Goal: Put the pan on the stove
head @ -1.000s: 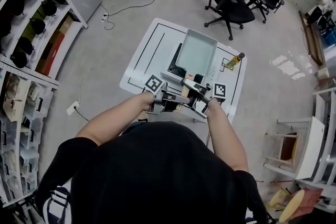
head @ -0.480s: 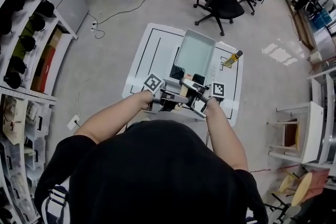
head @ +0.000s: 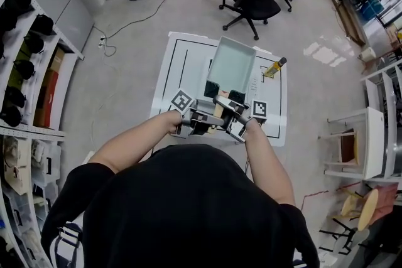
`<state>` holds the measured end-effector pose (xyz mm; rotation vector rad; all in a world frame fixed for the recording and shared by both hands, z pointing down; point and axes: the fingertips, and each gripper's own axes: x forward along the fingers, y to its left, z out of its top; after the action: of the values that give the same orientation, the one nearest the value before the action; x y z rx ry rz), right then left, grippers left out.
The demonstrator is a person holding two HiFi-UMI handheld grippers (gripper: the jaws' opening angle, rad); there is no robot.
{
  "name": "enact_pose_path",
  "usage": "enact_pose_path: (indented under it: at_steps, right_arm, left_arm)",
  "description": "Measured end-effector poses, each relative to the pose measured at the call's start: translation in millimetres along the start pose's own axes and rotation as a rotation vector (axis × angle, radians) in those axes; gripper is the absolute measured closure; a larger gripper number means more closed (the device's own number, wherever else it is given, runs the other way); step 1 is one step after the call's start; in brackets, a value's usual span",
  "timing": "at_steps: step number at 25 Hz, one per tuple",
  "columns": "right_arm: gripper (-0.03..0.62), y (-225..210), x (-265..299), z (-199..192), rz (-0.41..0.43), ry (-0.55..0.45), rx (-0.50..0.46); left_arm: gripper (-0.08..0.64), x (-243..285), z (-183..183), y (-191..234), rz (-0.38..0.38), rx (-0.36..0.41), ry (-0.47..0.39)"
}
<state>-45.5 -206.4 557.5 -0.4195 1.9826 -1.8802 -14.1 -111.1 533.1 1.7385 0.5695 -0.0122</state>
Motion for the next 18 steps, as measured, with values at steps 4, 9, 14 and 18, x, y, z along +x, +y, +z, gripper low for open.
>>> enact_pose_path:
  at_steps: [4, 9, 14, 18]
  right_arm:
    - [0.457, 7.6, -8.2, 3.9, -0.006, -0.028, 0.0]
    - [0.457, 6.2, -1.5, 2.8, -0.01, -0.036, -0.02]
    - [0.457, 6.0, -12.1, 8.0, -0.002, -0.037, -0.002]
    - [0.457, 5.7, -17.4, 15.9, -0.002, -0.005, -0.014]
  left_arm:
    - [0.437, 7.6, 3.1, -4.2, -0.02, -0.007, 0.02]
    - [0.437, -0.1, 1.1, -6.4, -0.039, -0.011, 0.022]
    - [0.436, 11.4, 5.2, -0.5, -0.03, 0.006, 0.02]
    - [0.436, 19.2, 12.0, 7.1, -0.01, 0.036, 0.003]
